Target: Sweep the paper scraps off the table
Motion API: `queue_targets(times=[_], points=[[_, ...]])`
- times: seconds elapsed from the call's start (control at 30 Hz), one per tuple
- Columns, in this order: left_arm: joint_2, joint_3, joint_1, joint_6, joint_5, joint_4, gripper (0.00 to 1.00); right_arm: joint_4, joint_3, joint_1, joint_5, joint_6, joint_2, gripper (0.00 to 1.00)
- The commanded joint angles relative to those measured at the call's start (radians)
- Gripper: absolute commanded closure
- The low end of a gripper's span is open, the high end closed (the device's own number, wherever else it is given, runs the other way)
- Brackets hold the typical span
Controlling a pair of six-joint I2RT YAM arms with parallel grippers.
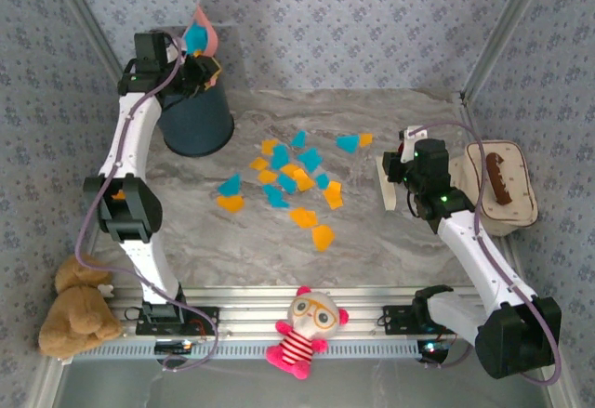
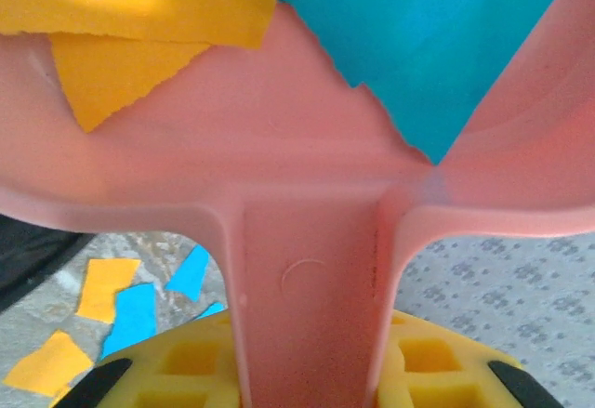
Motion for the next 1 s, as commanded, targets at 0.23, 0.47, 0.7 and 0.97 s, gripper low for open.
queue_targets(times=[0.23,0.47,0.7,0.97], points=[[-0.085,-0.156,0.018,-0.242,0.025,0.303,1.0,0.022,-0.009,0.0,-0.007,0.023,-0.015,1.0],[-0.087,-0.225,0.019,-0.358,0.055,0.441,1.0,0.024,-0.01,0.0,-0.009,0.024,-0.015,1.0],[-0.1,-0.281,0.02,-0.472,0.077,0.576,1.0,0.026,-0.013,0.001,-0.006,0.025,-0.012,1.0],[-0.128,-0.335,0.02,-0.578,0.065,0.683,1.0,0.028,-0.01,0.002,-0.003,0.03,-0.01,1.0]])
